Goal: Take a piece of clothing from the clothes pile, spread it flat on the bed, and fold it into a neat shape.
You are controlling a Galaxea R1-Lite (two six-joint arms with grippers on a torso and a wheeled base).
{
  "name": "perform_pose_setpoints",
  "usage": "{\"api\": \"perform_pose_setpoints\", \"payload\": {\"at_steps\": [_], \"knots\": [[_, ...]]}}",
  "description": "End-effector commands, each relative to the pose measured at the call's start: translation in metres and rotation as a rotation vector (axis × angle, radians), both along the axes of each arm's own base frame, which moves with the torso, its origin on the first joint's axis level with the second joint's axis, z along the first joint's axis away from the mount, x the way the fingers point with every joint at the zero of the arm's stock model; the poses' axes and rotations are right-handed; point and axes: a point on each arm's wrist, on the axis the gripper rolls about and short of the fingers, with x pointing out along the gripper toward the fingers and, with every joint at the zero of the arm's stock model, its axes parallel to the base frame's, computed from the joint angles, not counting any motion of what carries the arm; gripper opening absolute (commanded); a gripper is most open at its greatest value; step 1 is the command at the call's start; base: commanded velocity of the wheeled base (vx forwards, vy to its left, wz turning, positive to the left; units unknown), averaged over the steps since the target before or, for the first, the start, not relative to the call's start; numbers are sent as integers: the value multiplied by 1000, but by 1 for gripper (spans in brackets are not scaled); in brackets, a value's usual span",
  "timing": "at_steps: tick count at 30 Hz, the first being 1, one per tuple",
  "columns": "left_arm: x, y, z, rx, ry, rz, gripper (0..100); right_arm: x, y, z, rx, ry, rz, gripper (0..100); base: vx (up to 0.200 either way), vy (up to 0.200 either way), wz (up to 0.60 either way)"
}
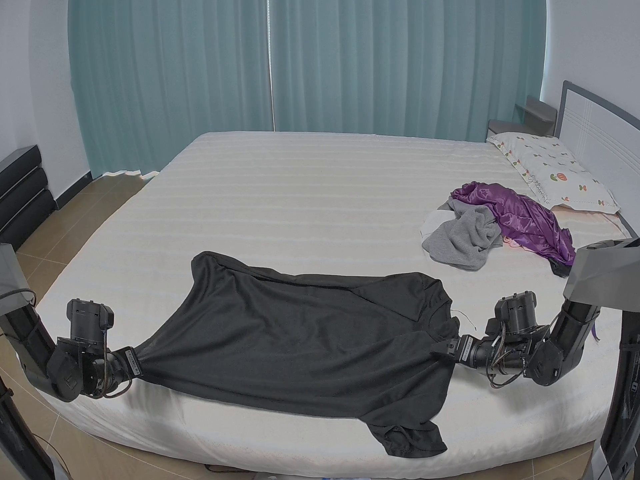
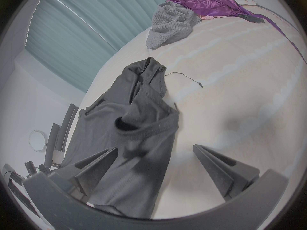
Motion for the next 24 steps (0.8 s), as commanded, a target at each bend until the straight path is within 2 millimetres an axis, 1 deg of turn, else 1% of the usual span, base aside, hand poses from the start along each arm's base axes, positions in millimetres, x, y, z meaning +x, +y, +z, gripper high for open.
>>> {"api": "perform_pose_setpoints", "payload": {"at_steps": [1,6,8,9,12,13,18,24], "knots": [[0,8,2,7,-5,26,0,11,2,-15,-13,10,-11,100,0,0,0],[1,14,2,14,-7,41,0,24,5,-13,-13,-27,-26,100,0,0,0],[1,14,2,14,-7,41,0,24,5,-13,-11,-29,-29,100,0,0,0],[1,14,1,13,1,39,0,28,6,-10,15,-33,-55,0,0,0,0],[0,13,0,13,4,36,0,31,7,-8,32,-42,-69,0,0,0,0],[0,12,0,12,6,32,0,36,8,-6,36,-59,-78,0,0,0,0],[-2,6,-2,7,16,4,0,43,4,-1,37,-86,-99,0,0,0,0],[-1,-4,-7,-3,34,-30,0,63,4,11,36,-167,-133,0,0,0,0]]}}
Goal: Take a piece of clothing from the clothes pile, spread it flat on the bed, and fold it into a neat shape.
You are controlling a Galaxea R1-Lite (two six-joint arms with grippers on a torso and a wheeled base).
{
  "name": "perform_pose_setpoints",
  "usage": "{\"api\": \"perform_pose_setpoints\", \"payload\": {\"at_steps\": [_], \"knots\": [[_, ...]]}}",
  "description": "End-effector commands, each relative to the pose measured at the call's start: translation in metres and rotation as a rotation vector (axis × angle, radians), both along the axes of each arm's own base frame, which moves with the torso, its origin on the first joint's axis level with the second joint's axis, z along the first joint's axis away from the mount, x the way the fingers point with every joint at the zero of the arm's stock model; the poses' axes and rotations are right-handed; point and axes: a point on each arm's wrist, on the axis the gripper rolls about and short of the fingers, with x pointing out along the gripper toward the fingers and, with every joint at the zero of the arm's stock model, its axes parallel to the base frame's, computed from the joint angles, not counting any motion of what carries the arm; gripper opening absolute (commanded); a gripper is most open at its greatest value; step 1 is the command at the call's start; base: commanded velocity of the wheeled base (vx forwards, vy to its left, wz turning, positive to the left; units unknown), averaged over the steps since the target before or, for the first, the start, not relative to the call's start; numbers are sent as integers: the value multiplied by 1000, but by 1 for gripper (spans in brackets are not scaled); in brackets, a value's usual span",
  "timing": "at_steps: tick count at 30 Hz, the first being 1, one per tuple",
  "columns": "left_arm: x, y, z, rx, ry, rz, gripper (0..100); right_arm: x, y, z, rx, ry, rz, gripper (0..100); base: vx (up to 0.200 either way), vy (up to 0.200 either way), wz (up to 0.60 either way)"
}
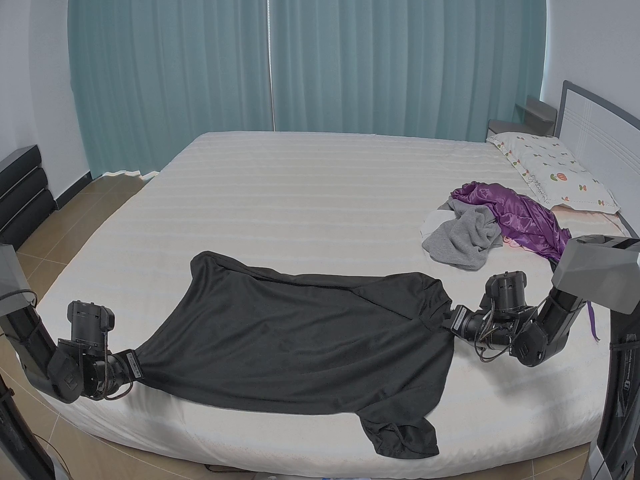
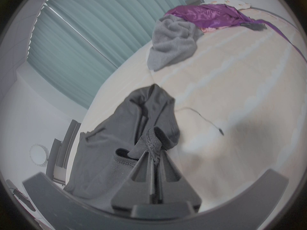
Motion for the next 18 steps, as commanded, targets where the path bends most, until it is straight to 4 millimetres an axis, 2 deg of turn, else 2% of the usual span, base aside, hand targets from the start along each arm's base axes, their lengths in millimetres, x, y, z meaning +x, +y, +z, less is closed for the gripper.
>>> {"api": "perform_pose_setpoints", "payload": {"at_steps": [1,7,12,17,18], "knots": [[1,-5,-6,-4,22,-21,0,16,1,10,-6,-66,-30,0,0,0,0],[3,-6,-6,-11,15,-16,0,36,8,15,-18,-128,-54,0,0,0,0],[4,-6,-5,-13,9,-14,0,58,13,8,-36,-177,-85,0,0,0,0],[4,-7,-6,-13,11,-16,0,67,15,0,-43,-186,-96,0,0,0,0],[4,-7,-6,-13,12,-16,0,68,16,-4,-52,-181,-90,100,0,0,0]]}}
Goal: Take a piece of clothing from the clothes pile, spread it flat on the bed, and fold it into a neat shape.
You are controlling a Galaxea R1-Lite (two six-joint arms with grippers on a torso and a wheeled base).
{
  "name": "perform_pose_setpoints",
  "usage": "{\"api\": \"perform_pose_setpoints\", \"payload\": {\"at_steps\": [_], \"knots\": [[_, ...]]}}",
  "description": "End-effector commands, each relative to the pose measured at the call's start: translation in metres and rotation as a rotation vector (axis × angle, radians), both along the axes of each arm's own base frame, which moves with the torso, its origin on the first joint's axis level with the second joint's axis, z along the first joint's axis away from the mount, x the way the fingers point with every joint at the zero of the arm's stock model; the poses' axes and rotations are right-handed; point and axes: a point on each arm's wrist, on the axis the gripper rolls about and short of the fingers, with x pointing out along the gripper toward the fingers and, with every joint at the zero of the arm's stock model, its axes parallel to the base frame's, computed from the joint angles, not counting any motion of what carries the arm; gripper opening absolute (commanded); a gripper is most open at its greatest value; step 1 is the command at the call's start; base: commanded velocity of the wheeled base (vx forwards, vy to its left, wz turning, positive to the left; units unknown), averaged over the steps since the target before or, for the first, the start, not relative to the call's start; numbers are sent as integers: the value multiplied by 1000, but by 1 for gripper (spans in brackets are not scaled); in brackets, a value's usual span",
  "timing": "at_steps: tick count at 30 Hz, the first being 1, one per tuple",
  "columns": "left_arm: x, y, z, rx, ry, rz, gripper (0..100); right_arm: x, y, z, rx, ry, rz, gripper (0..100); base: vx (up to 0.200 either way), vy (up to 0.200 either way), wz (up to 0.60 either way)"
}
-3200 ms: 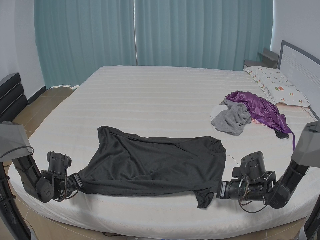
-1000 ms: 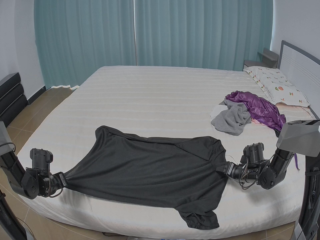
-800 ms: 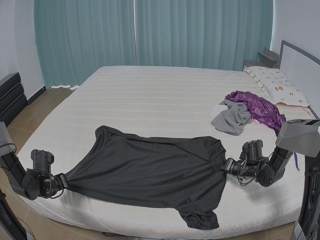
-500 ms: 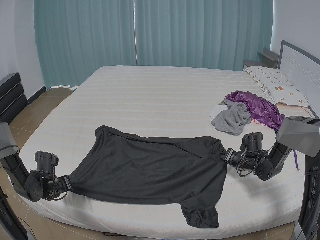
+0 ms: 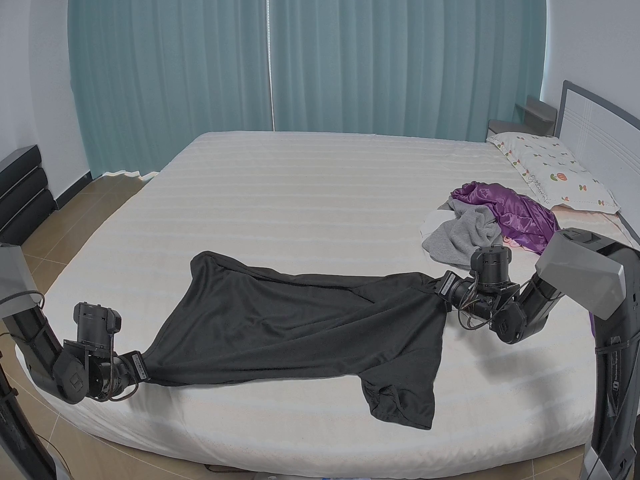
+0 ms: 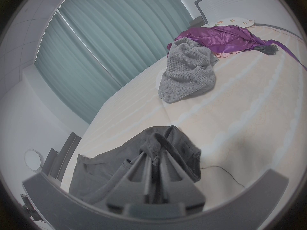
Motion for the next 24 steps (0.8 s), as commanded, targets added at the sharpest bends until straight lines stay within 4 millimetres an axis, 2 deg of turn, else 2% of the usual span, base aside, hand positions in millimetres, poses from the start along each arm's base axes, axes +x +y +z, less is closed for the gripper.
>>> {"api": "perform_pose_setpoints", "payload": {"at_steps": [1,5,8,10,15,19,23,24], "knots": [[0,0,-1,0,4,1,0,6,2,-18,-13,17,3,100,0,0,0],[1,-1,-4,0,17,-4,0,2,1,-19,-20,25,18,100,0,0,0],[1,-1,-5,0,20,-4,0,1,-4,-10,-13,6,9,100,0,0,0],[1,-1,-5,0,18,-4,0,-3,-15,11,6,-24,-4,100,0,0,0],[1,-1,-5,0,17,-4,0,-23,-23,41,36,-45,10,100,0,0,0],[1,-1,-5,0,17,-4,0,-50,-12,56,72,-32,49,100,0,0,0],[1,-1,-5,0,17,-4,0,-81,16,51,90,37,129,100,0,0,0],[1,-1,-5,0,17,-4,0,-81,17,50,91,39,131,100,0,0,0]]}}
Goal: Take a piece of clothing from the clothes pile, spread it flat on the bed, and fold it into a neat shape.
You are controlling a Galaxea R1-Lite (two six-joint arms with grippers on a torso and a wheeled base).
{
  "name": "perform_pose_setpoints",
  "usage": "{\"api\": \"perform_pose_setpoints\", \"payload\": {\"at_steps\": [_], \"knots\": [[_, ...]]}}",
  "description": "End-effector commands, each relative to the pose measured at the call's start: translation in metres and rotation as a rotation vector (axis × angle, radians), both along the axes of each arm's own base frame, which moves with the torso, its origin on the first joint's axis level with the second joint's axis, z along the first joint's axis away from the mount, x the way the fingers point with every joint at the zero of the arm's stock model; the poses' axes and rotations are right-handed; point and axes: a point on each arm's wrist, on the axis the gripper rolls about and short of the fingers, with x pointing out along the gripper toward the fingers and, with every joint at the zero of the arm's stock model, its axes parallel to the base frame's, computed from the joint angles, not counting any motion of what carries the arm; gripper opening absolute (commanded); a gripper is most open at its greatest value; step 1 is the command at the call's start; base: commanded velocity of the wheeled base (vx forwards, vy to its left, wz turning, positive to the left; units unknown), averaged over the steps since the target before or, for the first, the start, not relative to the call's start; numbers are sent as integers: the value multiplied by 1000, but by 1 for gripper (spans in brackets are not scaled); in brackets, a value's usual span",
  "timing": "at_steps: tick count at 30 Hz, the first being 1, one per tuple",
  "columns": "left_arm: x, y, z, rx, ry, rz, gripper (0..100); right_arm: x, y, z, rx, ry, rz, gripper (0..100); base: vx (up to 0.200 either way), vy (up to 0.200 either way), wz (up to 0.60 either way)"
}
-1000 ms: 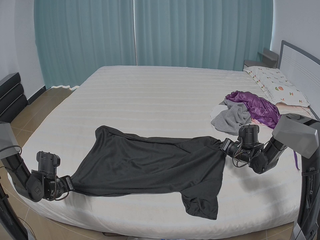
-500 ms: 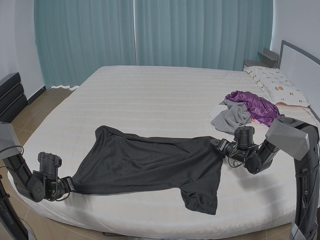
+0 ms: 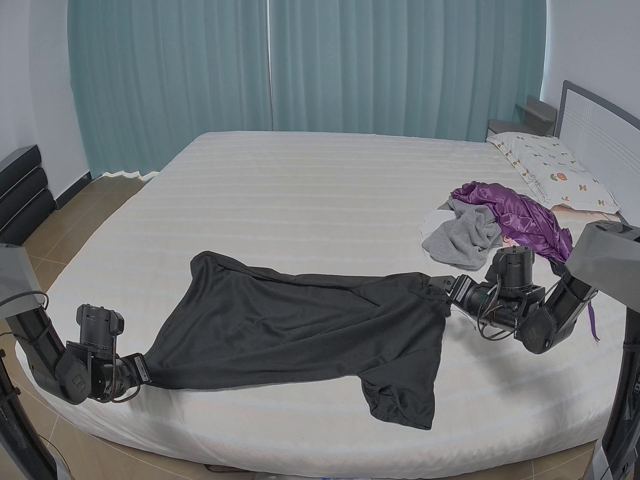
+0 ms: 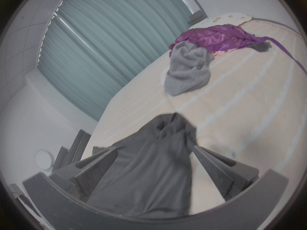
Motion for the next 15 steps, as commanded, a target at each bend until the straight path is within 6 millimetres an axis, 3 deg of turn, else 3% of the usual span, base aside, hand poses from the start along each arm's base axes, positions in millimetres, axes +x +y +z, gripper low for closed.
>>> {"api": "perform_pose_setpoints", "payload": {"at_steps": [1,6,12,15], "knots": [[0,0,0,0,1,1,0,-41,37,14,37,28,113,100,0,0,0],[0,0,1,0,-2,1,0,-62,75,3,79,89,205,100,0,0,0],[0,0,1,0,-3,1,0,-68,94,-18,57,141,255,100,0,0,0],[0,0,0,0,1,1,0,-75,107,-39,35,186,293,100,0,0,0]]}}
